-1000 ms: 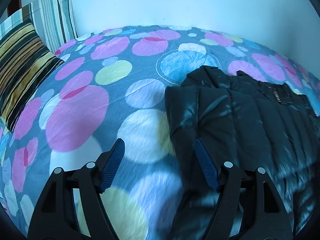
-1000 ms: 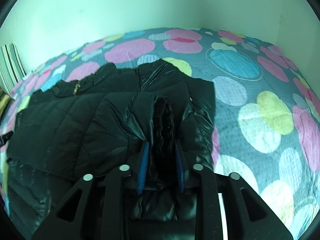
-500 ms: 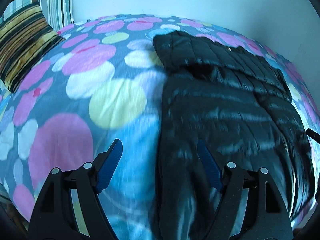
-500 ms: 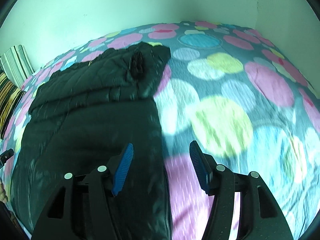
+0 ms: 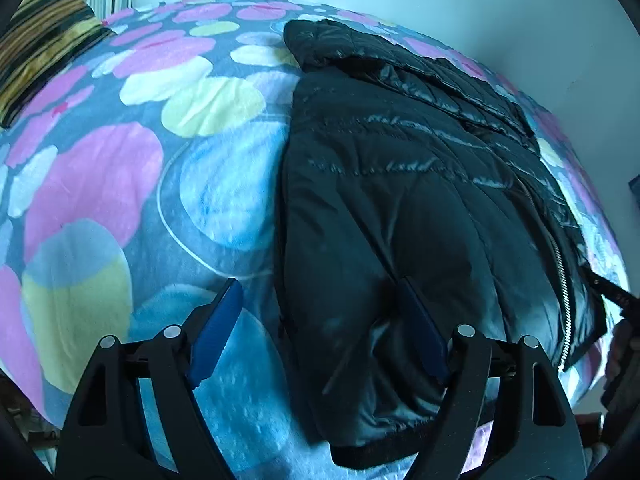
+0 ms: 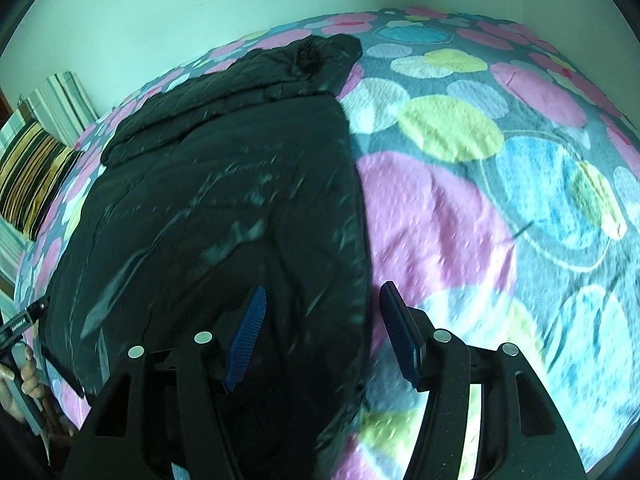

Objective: Fold large clothes
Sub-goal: 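Grasp the jacket hem with the left tool while the right tool grasps it too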

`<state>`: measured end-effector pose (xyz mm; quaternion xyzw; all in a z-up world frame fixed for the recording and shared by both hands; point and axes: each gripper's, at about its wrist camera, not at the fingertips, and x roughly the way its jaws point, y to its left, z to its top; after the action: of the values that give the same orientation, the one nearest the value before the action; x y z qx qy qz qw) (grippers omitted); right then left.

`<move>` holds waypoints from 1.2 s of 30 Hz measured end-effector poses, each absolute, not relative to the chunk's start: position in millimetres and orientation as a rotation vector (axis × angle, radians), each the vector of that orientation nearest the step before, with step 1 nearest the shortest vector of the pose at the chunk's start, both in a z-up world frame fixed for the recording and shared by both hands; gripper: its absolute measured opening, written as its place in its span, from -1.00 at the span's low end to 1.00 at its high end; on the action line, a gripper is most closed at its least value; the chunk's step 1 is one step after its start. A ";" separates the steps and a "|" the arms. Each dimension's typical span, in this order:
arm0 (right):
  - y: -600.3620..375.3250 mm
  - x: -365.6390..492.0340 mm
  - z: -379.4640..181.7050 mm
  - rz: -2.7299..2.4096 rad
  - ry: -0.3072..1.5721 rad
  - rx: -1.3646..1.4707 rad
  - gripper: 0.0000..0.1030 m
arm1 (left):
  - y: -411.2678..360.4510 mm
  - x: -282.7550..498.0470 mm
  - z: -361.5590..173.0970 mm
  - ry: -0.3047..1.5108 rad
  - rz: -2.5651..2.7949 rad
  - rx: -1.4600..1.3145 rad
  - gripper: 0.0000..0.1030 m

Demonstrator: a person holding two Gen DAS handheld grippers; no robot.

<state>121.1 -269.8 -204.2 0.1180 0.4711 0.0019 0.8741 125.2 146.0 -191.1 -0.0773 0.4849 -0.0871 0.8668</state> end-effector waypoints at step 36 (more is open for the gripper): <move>-260.4 62.0 -187.8 0.107 0.927 0.296 -0.83 | 141.7 78.5 -152.5 0.923 -0.412 -0.158 -0.80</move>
<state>62.0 -260.4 -187.8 0.1421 0.4451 0.0516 0.8826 78.5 141.7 -152.5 -0.0756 0.4416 -0.1970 0.8721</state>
